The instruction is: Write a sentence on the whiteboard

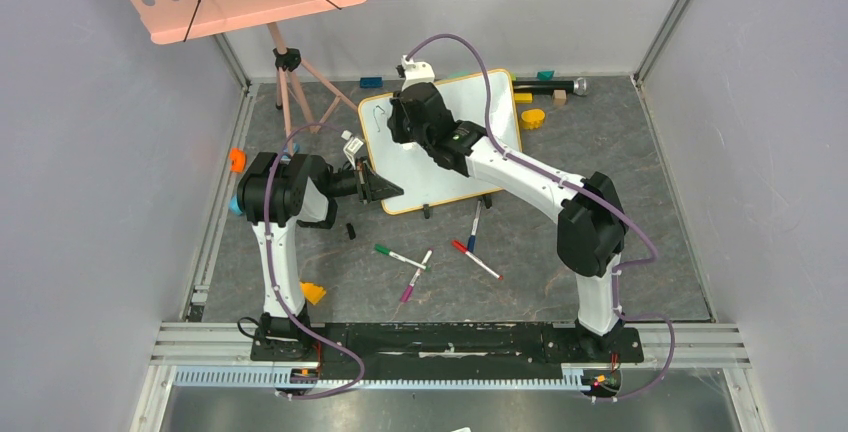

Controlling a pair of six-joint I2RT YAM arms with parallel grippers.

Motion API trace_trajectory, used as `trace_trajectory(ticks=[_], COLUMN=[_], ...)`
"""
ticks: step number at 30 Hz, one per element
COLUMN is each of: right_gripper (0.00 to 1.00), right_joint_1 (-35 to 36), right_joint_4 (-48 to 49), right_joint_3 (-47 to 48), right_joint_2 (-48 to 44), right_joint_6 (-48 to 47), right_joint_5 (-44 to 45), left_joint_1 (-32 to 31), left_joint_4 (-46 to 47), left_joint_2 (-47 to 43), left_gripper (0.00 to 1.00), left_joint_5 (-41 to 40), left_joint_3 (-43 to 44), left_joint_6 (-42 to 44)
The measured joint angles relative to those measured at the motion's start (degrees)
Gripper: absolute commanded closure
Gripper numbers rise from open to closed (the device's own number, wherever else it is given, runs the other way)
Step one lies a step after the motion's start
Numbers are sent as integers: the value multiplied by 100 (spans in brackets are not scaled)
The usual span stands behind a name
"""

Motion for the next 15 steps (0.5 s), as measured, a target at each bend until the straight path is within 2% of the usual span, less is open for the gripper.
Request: trace_trajectory(ticks=[15], right_gripper=[100], right_joint_1=[-37], right_joint_4=[-9], right_joint_3=[-2], right_joint_2=[31], right_joint_6=[0], right_joint_5=[-393], left_joint_1=[-4], left_joint_4=[13], left_joint_2=[0], left_gripper=[93], left_joint_5=[7], left_joint_3=[0], left_joint_6=[2])
